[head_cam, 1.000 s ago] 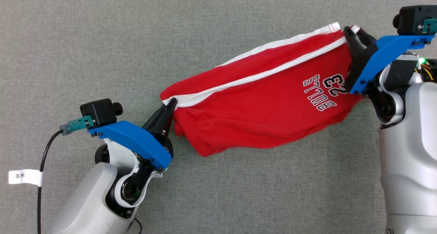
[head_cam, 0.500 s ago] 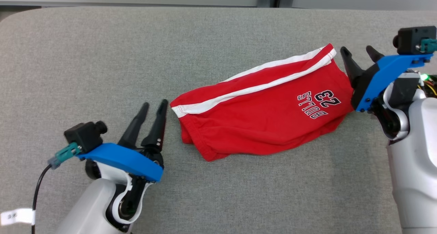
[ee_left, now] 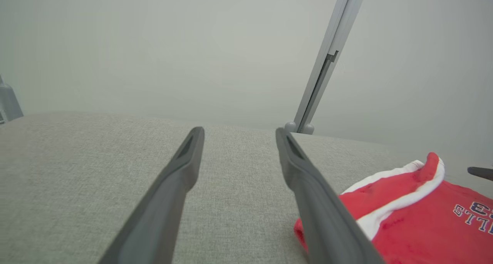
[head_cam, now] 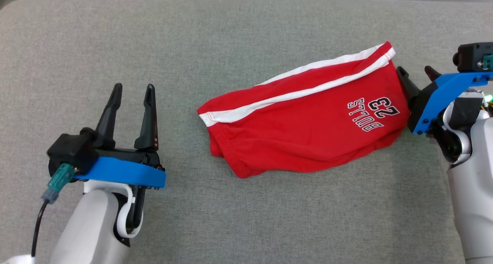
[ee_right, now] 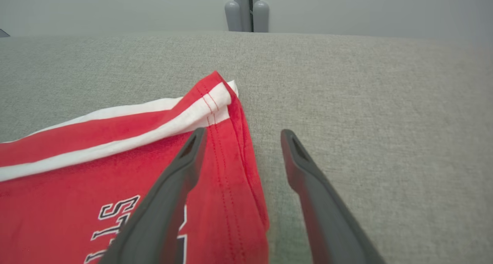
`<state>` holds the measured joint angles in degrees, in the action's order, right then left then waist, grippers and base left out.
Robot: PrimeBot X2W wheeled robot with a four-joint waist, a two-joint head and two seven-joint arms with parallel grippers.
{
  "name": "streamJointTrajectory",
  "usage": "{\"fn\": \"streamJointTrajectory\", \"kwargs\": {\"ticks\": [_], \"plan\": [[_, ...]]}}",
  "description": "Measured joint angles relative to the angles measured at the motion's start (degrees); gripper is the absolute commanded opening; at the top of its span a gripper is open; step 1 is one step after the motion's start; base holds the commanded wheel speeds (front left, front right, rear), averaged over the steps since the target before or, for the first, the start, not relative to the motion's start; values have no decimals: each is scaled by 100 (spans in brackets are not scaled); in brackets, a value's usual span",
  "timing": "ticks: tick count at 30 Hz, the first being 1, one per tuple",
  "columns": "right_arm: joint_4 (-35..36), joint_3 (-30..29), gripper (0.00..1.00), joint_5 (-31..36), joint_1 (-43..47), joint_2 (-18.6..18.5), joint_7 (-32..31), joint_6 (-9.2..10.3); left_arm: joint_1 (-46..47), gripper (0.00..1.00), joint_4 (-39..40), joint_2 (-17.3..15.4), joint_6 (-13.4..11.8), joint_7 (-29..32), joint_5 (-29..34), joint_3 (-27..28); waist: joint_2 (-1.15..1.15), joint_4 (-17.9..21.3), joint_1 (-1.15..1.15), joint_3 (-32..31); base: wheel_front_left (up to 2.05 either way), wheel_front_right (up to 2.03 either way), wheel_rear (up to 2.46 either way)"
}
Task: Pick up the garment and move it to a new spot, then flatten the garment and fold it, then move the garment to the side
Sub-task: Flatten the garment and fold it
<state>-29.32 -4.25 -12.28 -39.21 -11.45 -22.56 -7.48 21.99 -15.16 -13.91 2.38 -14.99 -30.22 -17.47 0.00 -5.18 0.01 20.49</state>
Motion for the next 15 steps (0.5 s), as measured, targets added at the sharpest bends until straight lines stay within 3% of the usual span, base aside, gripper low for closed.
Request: {"fn": "streamJointTrajectory", "kwargs": {"ticks": [6, 15], "plan": [[-342, -43, 100, 14, -279, -37, -13, 0, -257, 100, 305, 534, 244, 0, 730, 727, 0, -116, 0, 268, 0, 0, 0], [-971, -198, 100, 259, -565, -25, -354, 0, -310, 100, 224, 880, 472, 0, 1084, 1034, 0, -334, -1, 407, 0, 0, 0]]}}
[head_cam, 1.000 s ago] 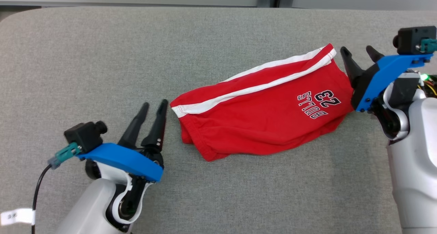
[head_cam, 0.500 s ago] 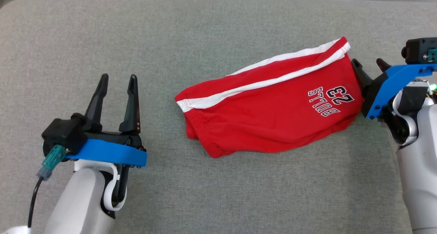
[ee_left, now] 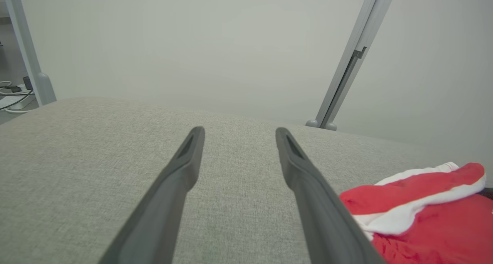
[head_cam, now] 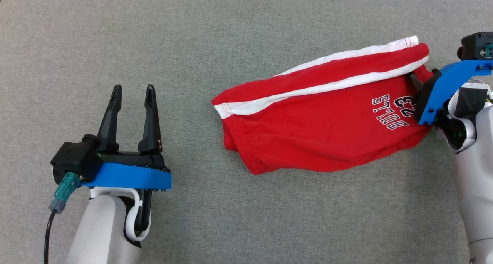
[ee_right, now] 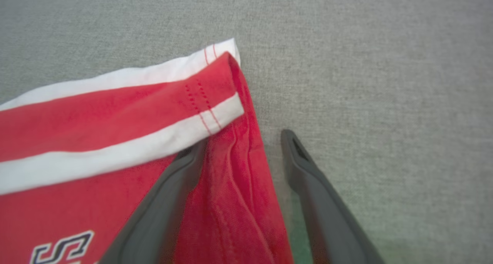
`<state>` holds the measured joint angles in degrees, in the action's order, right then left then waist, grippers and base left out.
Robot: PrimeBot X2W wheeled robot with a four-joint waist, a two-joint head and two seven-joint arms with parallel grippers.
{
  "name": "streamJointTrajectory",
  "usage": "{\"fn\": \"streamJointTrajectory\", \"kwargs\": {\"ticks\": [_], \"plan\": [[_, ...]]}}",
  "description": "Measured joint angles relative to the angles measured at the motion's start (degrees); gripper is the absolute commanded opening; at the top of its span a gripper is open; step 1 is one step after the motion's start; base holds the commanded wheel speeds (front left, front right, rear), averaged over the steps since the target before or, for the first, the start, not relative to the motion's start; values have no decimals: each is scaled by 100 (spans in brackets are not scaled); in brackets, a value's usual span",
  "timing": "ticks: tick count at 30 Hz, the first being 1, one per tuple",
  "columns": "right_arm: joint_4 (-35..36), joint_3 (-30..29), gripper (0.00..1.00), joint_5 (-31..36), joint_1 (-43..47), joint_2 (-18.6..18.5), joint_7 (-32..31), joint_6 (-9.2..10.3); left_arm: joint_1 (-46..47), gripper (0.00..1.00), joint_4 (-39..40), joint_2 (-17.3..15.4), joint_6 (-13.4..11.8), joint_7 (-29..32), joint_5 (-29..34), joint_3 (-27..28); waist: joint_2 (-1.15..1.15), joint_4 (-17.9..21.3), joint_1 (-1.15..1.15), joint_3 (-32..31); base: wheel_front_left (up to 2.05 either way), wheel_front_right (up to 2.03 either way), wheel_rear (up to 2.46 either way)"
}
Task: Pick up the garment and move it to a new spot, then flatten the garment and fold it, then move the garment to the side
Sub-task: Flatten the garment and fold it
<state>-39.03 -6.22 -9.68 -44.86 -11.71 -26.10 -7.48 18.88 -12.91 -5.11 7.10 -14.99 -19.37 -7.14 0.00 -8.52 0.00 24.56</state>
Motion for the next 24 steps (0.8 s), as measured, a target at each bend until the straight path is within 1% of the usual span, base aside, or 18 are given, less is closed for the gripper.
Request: {"fn": "streamJointTrajectory", "kwargs": {"ticks": [1, 2, 7, 12, 18, 24], "plan": [[-27, 20, 33, 0, -13, -2, -42, 1, 0, 100, -8, 10, 1, 0, 26, 27, 0, -7, 0, -12, 0, 0, 0], [-38, 54, 0, -4, -11, -2, -48, 9, -1, 100, -20, 20, 2, 0, 35, 46, 0, -11, 0, -28, 0, 0, 0], [24, 226, 0, -250, 150, 62, 96, 5, -46, 100, -136, 42, 12, 0, 75, 109, 0, 16, 0, -158, 0, 0, 0], [167, 178, 0, -304, 442, -32, 256, -1, -124, 100, -250, -11, 29, 0, 12, 69, 0, 119, 0, -360, 0, 0, 0], [544, -140, 0, -274, 839, -154, 372, -1, -281, 100, -374, -143, 29, 0, -88, -18, 0, 257, 0, -693, 0, 0, 0], [912, -657, 0, 48, 1278, -236, 315, -1, -585, 100, -361, -194, 29, 0, -142, -54, 0, 384, 0, -1057, 0, 0, 0]]}}
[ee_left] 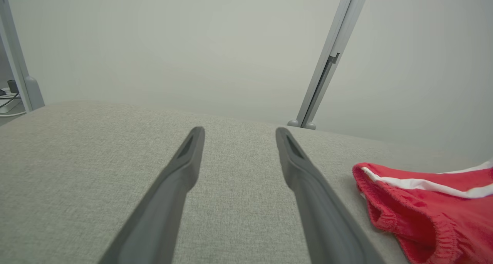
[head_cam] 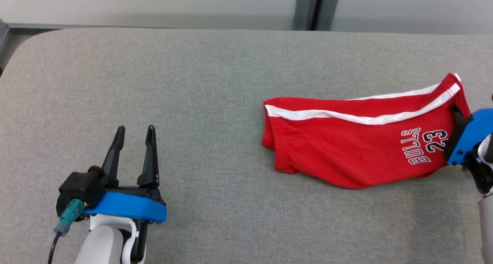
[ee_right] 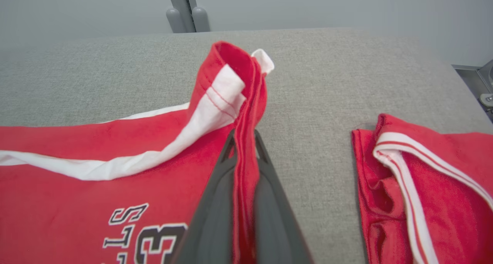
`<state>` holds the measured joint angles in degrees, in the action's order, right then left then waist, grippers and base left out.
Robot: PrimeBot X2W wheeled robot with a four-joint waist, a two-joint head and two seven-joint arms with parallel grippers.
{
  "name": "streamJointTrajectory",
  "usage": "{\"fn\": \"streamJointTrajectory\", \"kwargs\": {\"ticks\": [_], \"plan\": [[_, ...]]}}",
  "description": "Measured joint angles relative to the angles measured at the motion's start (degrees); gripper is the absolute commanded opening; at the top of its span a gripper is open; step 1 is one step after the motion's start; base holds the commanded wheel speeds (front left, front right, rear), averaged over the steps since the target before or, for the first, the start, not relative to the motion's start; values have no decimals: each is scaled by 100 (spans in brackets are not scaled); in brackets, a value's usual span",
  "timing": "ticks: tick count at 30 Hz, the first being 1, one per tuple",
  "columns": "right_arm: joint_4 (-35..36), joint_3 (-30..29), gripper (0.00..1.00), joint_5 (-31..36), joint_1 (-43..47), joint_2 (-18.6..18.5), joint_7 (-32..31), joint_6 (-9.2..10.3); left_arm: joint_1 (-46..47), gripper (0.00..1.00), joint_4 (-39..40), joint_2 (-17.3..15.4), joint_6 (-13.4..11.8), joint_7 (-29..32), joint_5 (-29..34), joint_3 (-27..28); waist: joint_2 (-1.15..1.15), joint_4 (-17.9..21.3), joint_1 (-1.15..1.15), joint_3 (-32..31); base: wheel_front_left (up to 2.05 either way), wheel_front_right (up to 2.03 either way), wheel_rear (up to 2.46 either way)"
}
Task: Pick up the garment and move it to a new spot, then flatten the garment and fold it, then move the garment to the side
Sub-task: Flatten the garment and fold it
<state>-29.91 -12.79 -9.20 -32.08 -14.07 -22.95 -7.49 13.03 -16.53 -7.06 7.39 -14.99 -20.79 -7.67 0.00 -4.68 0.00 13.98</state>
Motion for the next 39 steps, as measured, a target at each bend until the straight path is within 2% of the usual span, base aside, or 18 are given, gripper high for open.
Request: {"fn": "streamJointTrajectory", "kwargs": {"ticks": [6, 12, 16, 23, 31, 35, 36, 37, 38, 39], "plan": [[369, -71, 0, 220, 189, 151, -119, 1, -210, 100, -81, -57, 0, 0, -22, -29, 0, 91, 0, -279, 0, 0, 0], [912, 426, 0, 260, 309, 539, -331, 1, -265, 100, -165, -65, 0, 0, -40, -73, 0, 117, 0, -439, 0, 0, 0], [1046, 984, 0, 96, 285, 843, -458, 0, -267, 100, -175, -60, 0, 0, -62, -93, 0, 103, 0, -447, 0, 0, 0], [531, 1716, 0, -54, -83, 1092, -412, 0, -252, 100, -179, -32, 0, 0, -102, -169, 0, -6, 0, -398, 0, 0, 0], [-360, 2496, 0, -590, -529, 1127, -159, 1, -143, 100, -214, 10, 0, 0, -190, -263, 0, -242, 0, -265, 0, 0, 0], [-724, 2683, 0, -706, -649, 1126, -37, 1, -118, 100, -227, 33, 0, 0, -191, -255, 0, -315, 0, -223, 0, 0, 0], [-816, 2704, 4, -725, -667, 1126, -13, 1, -118, 100, -229, 38, 0, 0, -191, -256, 0, -327, 0, -221, 0, 0, 0], [-889, 2740, 42, -791, -673, 1126, 2, 1, -118, 100, -232, 41, 0, 0, -191, -257, 0, -336, 0, -222, 0, 0, 0], [-937, 2762, 100, -942, -673, 1126, 42, 1, -118, 100, -237, 44, 0, 0, -192, -257, 0, -339, 0, -224, 0, 0, 0], [-949, 2799, 100, -1209, -672, 1126, 96, 1, -118, 100, -242, 46, 0, 0, -194, -255, 0, -338, 0, -226, 0, 0, 0]]}}
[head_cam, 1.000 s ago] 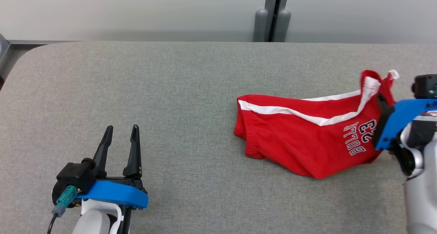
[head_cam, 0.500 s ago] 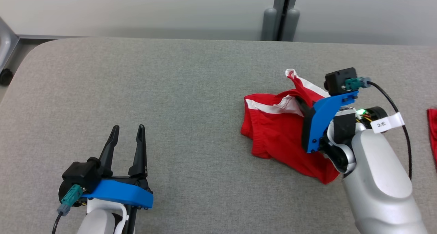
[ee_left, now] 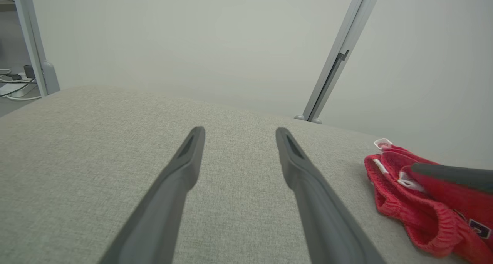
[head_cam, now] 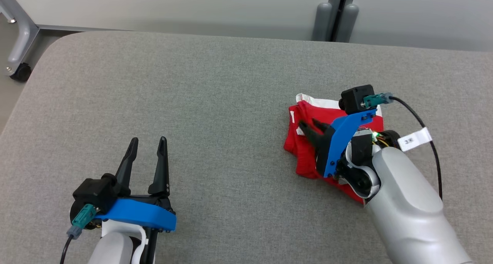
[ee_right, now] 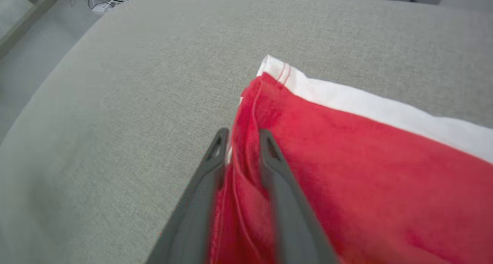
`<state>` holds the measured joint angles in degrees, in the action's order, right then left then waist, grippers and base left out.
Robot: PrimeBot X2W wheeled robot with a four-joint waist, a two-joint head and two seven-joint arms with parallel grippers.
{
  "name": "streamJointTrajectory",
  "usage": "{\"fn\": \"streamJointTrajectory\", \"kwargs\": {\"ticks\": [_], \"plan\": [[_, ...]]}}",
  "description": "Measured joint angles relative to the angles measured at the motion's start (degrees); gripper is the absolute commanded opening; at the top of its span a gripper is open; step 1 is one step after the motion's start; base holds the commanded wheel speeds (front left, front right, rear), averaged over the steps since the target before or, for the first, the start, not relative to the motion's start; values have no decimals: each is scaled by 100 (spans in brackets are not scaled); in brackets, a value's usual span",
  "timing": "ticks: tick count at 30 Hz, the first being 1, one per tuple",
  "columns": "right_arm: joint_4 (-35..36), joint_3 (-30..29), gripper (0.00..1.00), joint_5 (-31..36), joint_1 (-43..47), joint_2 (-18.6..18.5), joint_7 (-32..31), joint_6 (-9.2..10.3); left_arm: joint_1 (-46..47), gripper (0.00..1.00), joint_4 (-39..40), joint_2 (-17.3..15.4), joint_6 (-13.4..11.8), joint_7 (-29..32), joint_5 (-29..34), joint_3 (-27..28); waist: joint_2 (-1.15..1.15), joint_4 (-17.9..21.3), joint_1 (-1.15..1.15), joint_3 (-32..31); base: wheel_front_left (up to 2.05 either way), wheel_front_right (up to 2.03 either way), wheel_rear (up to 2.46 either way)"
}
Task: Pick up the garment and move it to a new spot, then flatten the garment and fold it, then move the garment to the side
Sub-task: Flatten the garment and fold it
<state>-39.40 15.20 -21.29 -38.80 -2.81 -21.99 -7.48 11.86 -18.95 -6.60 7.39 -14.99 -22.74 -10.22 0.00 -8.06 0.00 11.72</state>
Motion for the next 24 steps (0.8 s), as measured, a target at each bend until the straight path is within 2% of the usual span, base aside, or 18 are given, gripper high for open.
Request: {"fn": "streamJointTrajectory", "kwargs": {"ticks": [3, 6, 8, 11, 18, 24], "plan": [[221, 211, 100, -1296, 11, -4, 268, 0, 0, 100, -15, -9, 0, 0, -5, 26, 0, 28, 0, -13, 0, 0, 0], [402, 361, 100, -1995, 10, 8, 517, 0, -3, 100, -19, -14, 0, 0, -4, 77, 0, 104, 0, -42, 0, 0, 0], [494, 348, 100, -2058, 7, 5, 673, 0, -8, 100, -10, -20, 0, 0, 3, 109, 0, 168, 0, -71, 0, 0, 0], [655, 157, 100, -1875, 1, -55, 881, 0, -65, 100, 3, -25, 0, 0, 19, 181, 0, 269, 0, -126, 0, 0, 0], [887, -527, 100, -766, 475, -842, 1318, 1, -122, 100, 13, -34, 0, 0, 60, 207, 0, 428, 0, -268, 0, 0, 0], [847, -911, 100, 96, 992, -875, 1571, 0, -152, 100, 13, -65, 0, 0, 55, 200, 0, 489, 0, -278, 0, 0, 0]]}}
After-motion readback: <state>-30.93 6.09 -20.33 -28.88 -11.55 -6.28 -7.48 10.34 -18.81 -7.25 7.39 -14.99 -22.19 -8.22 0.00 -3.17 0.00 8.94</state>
